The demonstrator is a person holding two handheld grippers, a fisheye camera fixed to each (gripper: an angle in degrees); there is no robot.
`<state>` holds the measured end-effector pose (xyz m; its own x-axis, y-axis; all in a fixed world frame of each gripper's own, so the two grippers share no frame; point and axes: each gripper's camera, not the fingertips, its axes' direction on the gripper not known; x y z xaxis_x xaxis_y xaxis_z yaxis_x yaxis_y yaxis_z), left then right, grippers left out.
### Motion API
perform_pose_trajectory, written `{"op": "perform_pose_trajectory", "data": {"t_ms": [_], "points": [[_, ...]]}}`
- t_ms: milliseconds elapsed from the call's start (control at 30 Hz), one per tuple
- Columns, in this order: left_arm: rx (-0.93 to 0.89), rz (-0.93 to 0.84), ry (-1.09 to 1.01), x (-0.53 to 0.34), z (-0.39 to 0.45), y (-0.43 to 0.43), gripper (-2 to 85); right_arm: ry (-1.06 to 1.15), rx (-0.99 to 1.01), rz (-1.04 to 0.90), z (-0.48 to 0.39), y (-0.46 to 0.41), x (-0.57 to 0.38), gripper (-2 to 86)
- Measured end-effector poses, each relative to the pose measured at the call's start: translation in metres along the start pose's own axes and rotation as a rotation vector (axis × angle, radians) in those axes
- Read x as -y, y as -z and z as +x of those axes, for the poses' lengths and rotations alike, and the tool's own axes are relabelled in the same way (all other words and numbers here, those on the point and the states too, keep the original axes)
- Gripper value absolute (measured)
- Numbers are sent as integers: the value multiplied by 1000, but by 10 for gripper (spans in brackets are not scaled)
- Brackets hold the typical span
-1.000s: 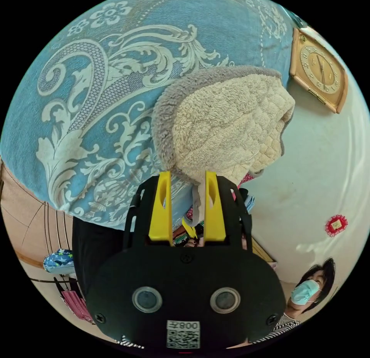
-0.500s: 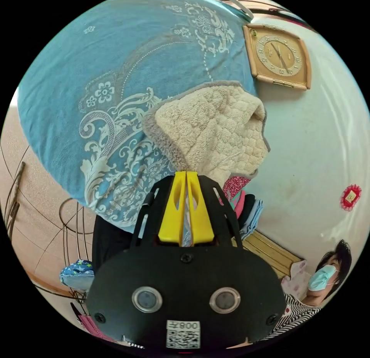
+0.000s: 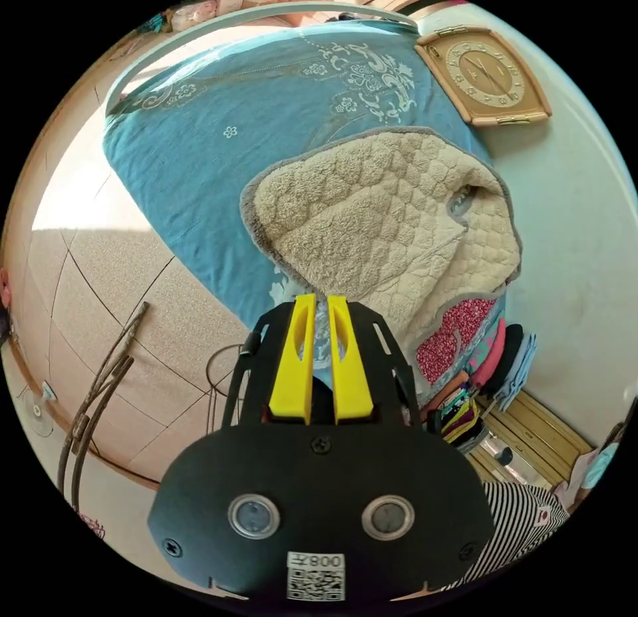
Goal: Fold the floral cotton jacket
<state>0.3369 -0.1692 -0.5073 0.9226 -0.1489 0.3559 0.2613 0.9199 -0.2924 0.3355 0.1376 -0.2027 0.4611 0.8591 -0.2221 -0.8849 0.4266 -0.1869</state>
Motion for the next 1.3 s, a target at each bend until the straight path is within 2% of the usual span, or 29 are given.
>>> {"op": "perform_pose_trajectory", "data": {"t_ms": [167, 233, 400, 500, 567, 667, 833, 1033, 1200, 1300], "points": [[-149, -262, -305, -8, 113, -89, 82, 220, -366, 219, -63, 52, -4, 65], [-188, -364, -444, -6, 175, -135, 97, 389, -505, 285, -115, 60, 9, 84], [-72, -419, -624, 9, 266, -197, 104, 706, -826, 252, -191, 5, 27, 95], [27, -453, -641, 18, 291, -223, 88, 753, -992, 118, -195, -48, 45, 102], [47, -480, -629, 21, 300, -234, 71, 780, -1086, 128, -198, -66, 48, 96], [-12, -512, -623, 22, 312, -237, 49, 800, -1106, 129, -210, -70, 45, 80], [-127, -553, -678, 7, 340, -217, 35, 853, -961, 103, -226, -32, 20, 40], [-186, -645, -703, -29, 351, -207, 32, 889, -929, 49, -225, -1, -19, 27], [-137, -685, -616, -44, 340, -225, 35, 863, -948, -27, -213, -12, -6, 29], [-97, -688, -537, -39, 330, -241, 39, 785, -890, -60, -200, -13, 25, 35]]}}
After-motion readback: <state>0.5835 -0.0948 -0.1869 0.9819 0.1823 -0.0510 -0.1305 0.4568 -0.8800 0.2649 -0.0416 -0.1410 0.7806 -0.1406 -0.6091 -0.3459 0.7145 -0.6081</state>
